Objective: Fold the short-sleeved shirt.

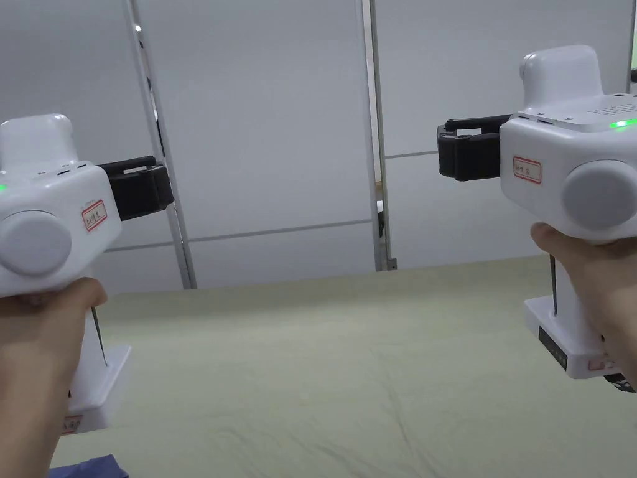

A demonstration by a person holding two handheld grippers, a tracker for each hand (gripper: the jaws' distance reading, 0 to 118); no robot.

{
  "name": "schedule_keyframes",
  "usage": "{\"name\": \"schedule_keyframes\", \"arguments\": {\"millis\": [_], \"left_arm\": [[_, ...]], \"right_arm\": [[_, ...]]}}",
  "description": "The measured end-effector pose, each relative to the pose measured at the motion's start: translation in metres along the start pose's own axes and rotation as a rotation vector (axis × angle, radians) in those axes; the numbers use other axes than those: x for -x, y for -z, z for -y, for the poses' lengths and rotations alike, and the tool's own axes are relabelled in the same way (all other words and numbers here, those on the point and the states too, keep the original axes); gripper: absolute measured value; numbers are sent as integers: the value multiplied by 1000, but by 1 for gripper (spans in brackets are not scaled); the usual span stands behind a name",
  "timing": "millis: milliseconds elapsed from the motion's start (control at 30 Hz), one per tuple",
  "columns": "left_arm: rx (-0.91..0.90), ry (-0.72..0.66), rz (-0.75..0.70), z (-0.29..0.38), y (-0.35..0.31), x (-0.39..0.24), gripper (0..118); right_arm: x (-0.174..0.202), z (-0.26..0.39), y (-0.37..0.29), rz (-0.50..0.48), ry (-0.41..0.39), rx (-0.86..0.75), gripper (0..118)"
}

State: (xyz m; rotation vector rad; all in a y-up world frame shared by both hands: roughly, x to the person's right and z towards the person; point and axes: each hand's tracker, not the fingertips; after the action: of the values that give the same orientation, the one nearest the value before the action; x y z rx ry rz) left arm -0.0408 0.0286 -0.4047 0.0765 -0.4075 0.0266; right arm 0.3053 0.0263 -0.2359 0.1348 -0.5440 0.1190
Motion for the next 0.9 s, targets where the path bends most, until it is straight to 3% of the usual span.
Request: {"name": "schedule_keyframes", "arguments": {"millis": [900], "left_arm": [[38, 4, -23, 10, 16, 12, 118]], "right_arm": [[-15, 14, -6, 25, -5, 59, 118]]}}
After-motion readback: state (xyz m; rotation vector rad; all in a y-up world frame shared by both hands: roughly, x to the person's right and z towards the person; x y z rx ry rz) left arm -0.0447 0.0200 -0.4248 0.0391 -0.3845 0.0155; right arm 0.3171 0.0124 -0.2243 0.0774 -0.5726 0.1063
